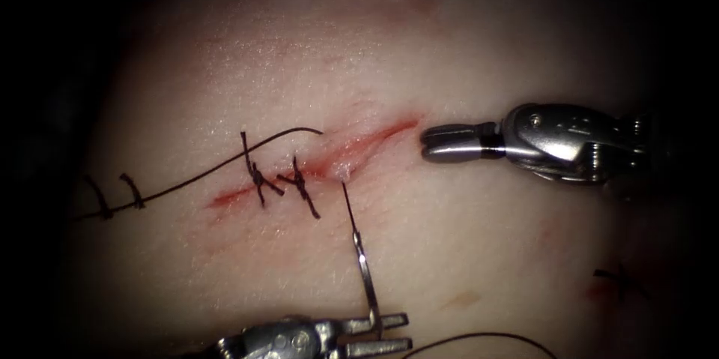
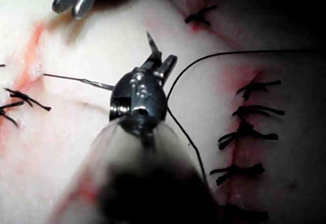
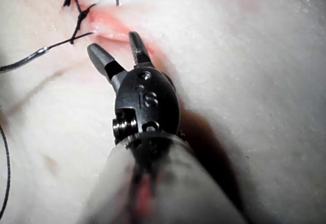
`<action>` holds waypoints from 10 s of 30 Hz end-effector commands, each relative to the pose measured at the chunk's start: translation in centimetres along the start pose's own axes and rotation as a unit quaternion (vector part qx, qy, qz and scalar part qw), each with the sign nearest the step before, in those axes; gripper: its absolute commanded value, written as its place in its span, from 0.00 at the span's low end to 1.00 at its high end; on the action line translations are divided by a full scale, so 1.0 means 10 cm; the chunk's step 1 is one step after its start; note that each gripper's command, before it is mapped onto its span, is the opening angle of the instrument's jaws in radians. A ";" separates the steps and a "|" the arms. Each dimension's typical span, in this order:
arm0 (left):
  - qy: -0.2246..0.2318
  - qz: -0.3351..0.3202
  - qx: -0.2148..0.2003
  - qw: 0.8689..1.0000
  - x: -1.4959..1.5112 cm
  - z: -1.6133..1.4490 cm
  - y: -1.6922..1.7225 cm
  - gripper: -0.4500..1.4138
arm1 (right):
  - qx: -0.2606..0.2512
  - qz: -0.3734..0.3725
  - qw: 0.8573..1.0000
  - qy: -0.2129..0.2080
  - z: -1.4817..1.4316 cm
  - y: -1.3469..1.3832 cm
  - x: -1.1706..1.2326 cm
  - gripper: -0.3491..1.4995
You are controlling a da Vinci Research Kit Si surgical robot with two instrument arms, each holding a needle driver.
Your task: Wound Closure
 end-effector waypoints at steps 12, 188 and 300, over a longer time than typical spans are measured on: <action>-0.047 0.253 0.079 0.963 0.038 -0.008 0.001 0.00 | 0.041 0.228 0.973 -0.010 0.012 -0.019 -0.014 0.82; -0.475 0.212 0.182 0.834 -0.080 -0.039 -0.207 0.00 | 0.003 -0.191 0.976 0.104 0.077 0.014 0.074 0.00; -0.363 0.212 0.211 0.883 -0.063 -0.015 -0.124 0.33 | -0.017 -0.301 0.951 0.066 0.127 0.029 0.009 0.00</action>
